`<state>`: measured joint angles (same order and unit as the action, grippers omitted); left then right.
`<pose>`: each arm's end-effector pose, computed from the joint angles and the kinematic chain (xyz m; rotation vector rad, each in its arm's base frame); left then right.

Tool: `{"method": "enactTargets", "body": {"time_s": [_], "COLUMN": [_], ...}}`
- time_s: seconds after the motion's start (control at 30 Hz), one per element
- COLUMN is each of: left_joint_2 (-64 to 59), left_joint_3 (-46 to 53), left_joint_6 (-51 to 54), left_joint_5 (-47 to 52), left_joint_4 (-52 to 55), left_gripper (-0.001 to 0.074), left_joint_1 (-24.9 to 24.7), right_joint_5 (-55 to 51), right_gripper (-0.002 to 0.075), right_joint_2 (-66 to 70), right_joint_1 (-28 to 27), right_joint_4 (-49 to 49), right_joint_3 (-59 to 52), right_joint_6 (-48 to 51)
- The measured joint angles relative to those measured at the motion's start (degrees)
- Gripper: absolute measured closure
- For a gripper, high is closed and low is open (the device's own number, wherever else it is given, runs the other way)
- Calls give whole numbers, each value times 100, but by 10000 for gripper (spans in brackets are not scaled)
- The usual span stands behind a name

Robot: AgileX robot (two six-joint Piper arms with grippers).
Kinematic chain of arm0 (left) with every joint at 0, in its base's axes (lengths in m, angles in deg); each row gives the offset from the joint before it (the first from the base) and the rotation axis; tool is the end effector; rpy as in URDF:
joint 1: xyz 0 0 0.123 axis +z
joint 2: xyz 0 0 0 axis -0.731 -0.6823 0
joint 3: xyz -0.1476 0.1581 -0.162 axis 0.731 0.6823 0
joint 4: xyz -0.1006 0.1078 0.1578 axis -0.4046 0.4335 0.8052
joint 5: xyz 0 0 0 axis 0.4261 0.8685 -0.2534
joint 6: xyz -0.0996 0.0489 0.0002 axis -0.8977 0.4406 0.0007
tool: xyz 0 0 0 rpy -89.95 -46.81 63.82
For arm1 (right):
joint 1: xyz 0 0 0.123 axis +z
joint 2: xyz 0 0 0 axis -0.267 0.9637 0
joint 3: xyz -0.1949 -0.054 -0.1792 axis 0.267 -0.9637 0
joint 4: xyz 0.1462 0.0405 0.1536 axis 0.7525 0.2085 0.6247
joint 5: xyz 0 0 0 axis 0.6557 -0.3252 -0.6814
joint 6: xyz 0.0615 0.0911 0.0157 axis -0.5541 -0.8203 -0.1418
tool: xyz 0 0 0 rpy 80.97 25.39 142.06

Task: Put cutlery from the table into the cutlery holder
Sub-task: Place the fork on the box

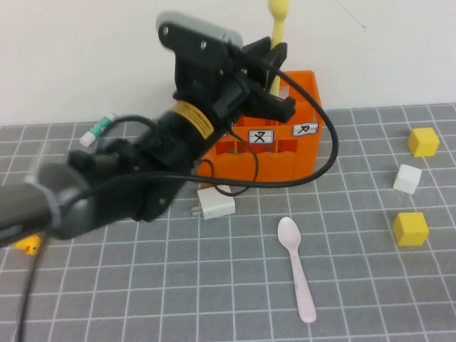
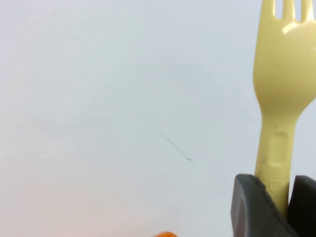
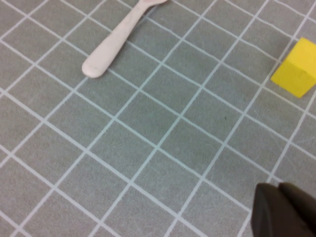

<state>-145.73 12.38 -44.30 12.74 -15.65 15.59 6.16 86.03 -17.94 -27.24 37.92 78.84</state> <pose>0.3273 -0.2147 0.3089 0.3721 1.3545 -0.6640 0.0968 0.0363 0.2280 -0.7475 2.1786 0.1405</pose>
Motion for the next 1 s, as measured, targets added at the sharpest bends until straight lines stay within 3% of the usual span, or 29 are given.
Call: {"method": "enactTargets", "body": {"time_s": [0.2, 0.67, 0.9, 1.0], "left_joint_2": [-805, -1275, -1275, -1215], "left_joint_3": [0, 0, 0, 0], "left_joint_6": [406, 680, 768, 778], "left_joint_5": [-1250, -1194, -1075, -856], "left_joint_4": [-1379, -1650, -1236, -1220], "left_gripper": [612, 608, 450, 425], "left_joint_1": [0, 10, 10, 10], "right_joint_5": [0, 0, -23, -23], "right_gripper": [729, 729, 729, 729], "right_joint_2": [0, 0, 0, 0], "right_joint_1": [0, 0, 0, 0], "right_joint_4": [0, 0, 0, 0], "right_joint_3": [0, 0, 0, 0], "right_joint_6": [0, 0, 0, 0]}}
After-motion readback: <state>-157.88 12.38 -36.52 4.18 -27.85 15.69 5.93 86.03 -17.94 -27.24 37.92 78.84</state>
